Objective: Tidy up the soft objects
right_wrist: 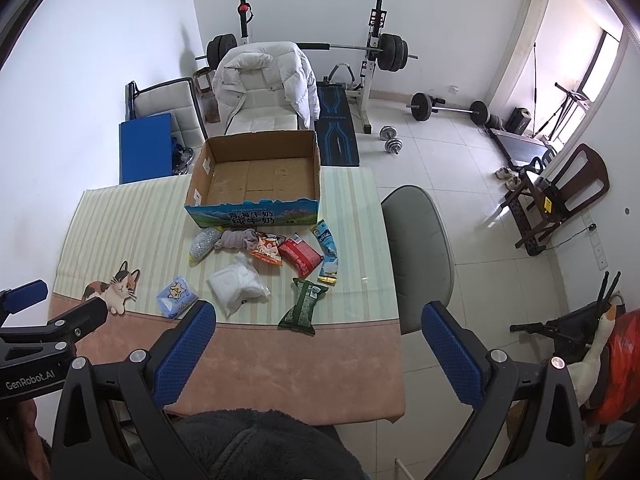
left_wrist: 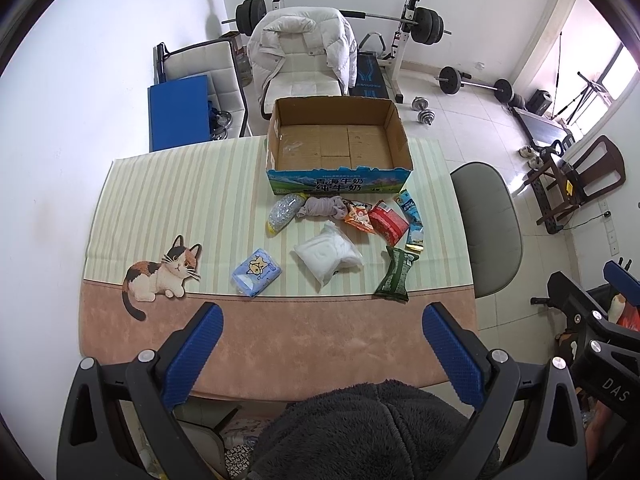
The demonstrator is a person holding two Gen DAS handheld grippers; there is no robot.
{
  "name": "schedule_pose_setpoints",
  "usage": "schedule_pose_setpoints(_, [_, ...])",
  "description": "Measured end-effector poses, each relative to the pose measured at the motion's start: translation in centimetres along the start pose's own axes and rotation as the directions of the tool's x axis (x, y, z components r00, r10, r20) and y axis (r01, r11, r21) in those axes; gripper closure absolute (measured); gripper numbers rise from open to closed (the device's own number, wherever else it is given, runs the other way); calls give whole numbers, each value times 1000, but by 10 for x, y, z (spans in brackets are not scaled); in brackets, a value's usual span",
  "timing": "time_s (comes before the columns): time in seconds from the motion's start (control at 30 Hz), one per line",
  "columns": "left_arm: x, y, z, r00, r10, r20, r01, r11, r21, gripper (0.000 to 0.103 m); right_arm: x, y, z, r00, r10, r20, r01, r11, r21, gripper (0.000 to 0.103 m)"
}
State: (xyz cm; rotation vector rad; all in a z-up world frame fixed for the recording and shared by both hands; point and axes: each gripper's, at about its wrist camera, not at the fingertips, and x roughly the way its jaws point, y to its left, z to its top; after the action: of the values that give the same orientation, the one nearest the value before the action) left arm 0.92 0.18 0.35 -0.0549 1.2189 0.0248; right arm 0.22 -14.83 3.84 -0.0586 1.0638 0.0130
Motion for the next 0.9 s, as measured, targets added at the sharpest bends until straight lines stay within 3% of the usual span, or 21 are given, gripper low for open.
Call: schedule_pose_setpoints(0.9, [6, 4, 5, 1000, 1, 2, -1, 1000, -3, 1, 8, 5, 9, 1000, 0, -1, 0, 1000, -8, 0])
